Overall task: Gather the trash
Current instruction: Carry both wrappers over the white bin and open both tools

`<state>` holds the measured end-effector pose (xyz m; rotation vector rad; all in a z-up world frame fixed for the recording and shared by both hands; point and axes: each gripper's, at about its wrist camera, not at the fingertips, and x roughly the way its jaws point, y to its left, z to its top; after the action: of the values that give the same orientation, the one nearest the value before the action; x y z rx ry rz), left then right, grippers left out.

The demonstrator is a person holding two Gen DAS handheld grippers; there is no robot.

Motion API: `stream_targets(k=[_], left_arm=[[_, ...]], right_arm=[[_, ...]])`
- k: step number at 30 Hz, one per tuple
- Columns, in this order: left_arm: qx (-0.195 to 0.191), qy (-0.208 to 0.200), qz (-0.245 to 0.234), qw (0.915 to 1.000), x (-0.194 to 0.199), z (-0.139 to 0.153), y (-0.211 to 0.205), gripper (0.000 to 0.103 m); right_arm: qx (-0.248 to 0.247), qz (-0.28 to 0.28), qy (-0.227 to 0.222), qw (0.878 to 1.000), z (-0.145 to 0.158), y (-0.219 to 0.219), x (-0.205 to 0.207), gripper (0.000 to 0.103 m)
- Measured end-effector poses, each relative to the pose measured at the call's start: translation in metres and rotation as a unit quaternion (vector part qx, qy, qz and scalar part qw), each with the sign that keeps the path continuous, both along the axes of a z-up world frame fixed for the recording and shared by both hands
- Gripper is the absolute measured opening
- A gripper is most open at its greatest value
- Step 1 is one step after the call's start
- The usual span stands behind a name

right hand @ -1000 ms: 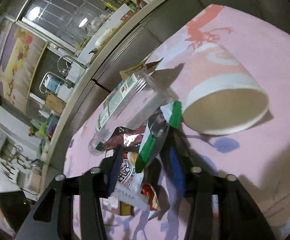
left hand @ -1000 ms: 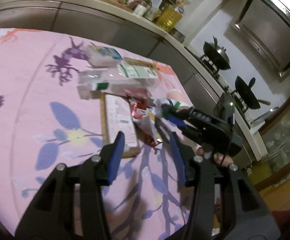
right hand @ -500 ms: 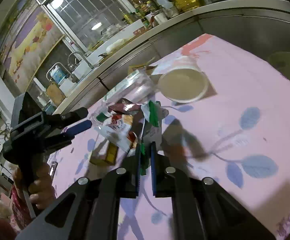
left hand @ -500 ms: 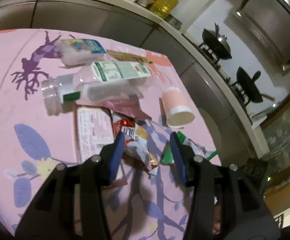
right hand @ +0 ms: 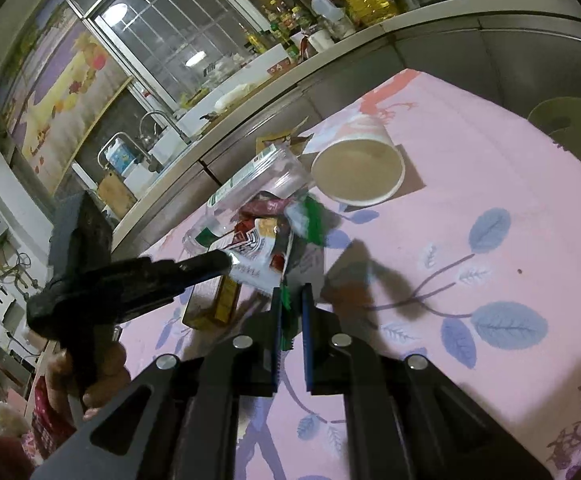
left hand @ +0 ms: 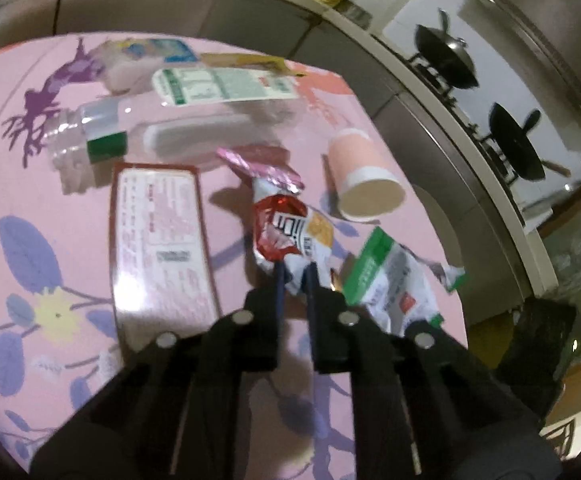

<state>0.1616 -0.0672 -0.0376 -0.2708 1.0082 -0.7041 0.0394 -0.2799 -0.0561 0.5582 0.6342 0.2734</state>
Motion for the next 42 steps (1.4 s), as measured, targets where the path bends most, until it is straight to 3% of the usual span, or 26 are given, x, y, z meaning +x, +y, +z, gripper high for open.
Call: stream_targets(k=[10, 14, 25, 33, 36, 38, 40, 41, 42], left_arm=[[-0.04, 0.007, -0.022, 0.9989, -0.044, 0.021, 0.02, 0.005], [-0.047, 0.004, -0.041, 0.9981, -0.04, 0.031, -0.001, 0.005], [-0.06, -0.014, -0.145, 0.9876, 0.004, 0.048, -0.178, 0.005], [-0.039, -0.026, -0.176, 0.9833, 0.032, 0.039, -0.306, 0.005], [-0.027, -0.036, -0.172, 0.9841, 0.036, 0.028, -0.335, 0.005], [-0.01, -0.036, -0.169, 0.9849, 0.04, 0.015, -0.35, 0.008], [0.009, -0.025, -0.167, 0.9855, 0.042, 0.005, -0.36, 0.014], [0.019, -0.016, -0.165, 0.986, 0.044, 0.001, -0.363, 0.025], [0.023, -0.011, -0.161, 0.9866, 0.045, -0.002, -0.363, 0.032]], right_arm=[[0.004, -0.021, -0.024, 0.999, 0.008, -0.02, -0.015, 0.006], [0.012, -0.049, -0.032, 0.998, 0.008, -0.045, -0.019, 0.006], [0.002, -0.188, -0.05, 0.981, 0.013, -0.17, -0.033, 0.006], [0.011, -0.247, -0.02, 0.969, -0.008, -0.243, -0.028, 0.006], [0.044, -0.248, -0.003, 0.968, -0.024, -0.263, -0.019, 0.008], [0.076, -0.244, 0.009, 0.967, -0.034, -0.274, -0.012, 0.016], [0.101, -0.252, 0.007, 0.963, -0.042, -0.281, -0.009, 0.042], [0.102, -0.259, 0.005, 0.96, -0.043, -0.282, -0.011, 0.061], [0.1, -0.264, 0.002, 0.959, -0.043, -0.282, -0.012, 0.065]])
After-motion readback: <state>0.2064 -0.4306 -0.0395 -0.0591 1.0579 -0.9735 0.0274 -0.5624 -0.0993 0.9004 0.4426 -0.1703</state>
